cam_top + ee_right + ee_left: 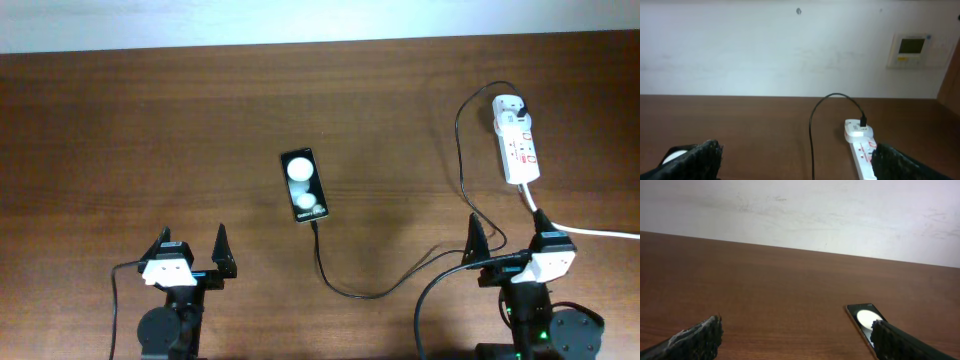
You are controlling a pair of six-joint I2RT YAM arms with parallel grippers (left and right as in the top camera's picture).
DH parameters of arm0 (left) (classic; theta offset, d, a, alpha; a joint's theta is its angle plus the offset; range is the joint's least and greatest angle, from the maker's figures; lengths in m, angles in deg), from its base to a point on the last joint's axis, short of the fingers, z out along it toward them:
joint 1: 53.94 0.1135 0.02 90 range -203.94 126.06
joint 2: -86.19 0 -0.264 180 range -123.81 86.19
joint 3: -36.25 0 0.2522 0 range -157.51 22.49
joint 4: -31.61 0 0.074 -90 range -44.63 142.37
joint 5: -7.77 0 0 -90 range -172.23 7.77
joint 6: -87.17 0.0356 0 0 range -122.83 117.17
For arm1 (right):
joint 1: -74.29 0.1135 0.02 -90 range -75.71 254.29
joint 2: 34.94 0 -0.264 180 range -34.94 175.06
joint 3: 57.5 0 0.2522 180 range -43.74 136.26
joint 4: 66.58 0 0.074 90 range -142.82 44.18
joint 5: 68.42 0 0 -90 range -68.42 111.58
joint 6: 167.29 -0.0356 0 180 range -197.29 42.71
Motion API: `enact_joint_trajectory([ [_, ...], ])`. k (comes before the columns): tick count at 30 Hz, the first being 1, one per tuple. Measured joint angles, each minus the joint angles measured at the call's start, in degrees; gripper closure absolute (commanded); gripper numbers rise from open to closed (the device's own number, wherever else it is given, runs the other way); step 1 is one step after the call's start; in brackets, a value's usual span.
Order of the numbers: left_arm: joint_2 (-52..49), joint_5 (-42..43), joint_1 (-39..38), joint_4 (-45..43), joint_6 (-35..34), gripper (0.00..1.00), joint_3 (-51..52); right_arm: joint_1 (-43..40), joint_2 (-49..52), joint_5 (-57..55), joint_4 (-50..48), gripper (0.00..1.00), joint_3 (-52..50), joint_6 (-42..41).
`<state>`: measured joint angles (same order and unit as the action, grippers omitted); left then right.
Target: Plug charger to phone and switch on socket
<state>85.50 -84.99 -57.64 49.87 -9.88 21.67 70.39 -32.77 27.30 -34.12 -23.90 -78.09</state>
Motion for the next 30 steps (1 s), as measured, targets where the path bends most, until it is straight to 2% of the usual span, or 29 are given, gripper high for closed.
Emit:
enact_joint_trajectory([
  [11, 0.00, 0.00, 0.00, 0.02, 0.00, 0.01, 0.00, 1.14, -1.38, 0.92, -14.53, 0.01, -13.14, -0.02],
  [19, 0.00, 0.00, 0.00, 0.02, 0.00, 0.01, 0.00, 1.31, -1.38, 1.05, -14.84, 0.01, -19.02, 0.00],
  [30, 0.00, 0.00, 0.00, 0.00, 0.00, 0.01, 0.00, 1.40, -1.38, -1.01, -14.67, 0.01, -19.04, -0.02],
])
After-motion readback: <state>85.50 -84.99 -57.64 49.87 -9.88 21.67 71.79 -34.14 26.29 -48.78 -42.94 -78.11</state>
